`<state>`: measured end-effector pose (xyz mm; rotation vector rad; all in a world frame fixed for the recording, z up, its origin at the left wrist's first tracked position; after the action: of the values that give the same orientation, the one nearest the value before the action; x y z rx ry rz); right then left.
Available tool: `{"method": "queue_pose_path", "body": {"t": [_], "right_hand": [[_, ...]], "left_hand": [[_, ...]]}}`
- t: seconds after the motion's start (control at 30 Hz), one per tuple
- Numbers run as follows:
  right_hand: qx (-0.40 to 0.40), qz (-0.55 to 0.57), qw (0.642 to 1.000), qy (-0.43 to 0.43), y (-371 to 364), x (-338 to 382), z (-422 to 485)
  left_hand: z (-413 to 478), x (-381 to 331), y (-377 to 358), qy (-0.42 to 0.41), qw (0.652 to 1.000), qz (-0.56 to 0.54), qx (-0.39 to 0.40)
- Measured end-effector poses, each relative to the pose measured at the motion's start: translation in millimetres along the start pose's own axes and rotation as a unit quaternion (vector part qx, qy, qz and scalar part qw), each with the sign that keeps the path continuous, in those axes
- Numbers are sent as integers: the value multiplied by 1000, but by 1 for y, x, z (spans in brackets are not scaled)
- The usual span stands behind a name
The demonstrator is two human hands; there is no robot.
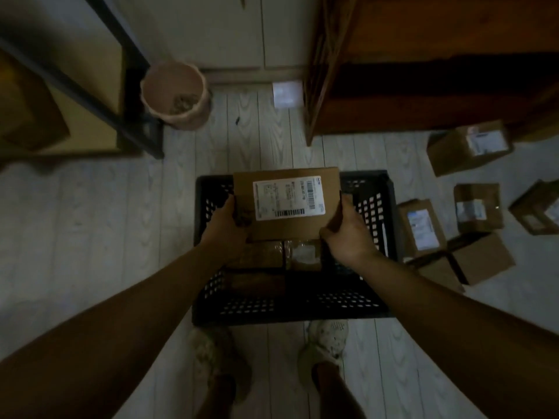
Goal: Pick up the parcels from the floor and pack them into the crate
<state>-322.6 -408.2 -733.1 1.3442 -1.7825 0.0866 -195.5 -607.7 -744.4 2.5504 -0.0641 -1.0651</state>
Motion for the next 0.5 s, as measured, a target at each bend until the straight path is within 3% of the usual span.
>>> {"method": "queue_pose_path", "body": {"t": [0.23, 0.5], "right_hand": [[22, -54, 995, -80, -1, -93, 57], [-6, -150, 982, -111, 9, -162, 112]], "left_hand": [[69, 39, -81, 14, 996, -51, 73], [138, 51, -145, 29, 994, 0, 108]]}}
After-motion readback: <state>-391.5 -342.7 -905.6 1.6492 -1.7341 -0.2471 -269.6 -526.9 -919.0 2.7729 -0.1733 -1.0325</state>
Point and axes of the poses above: each hand's wrist, its own z-axis towards the middle knuckle, its own y-axis out of the back of the hand, x = y × z, the point moved 4 cm from there along z, towards the middle knuckle, and after that the axes turned 10 degrees about x, right-handed, at the moved point
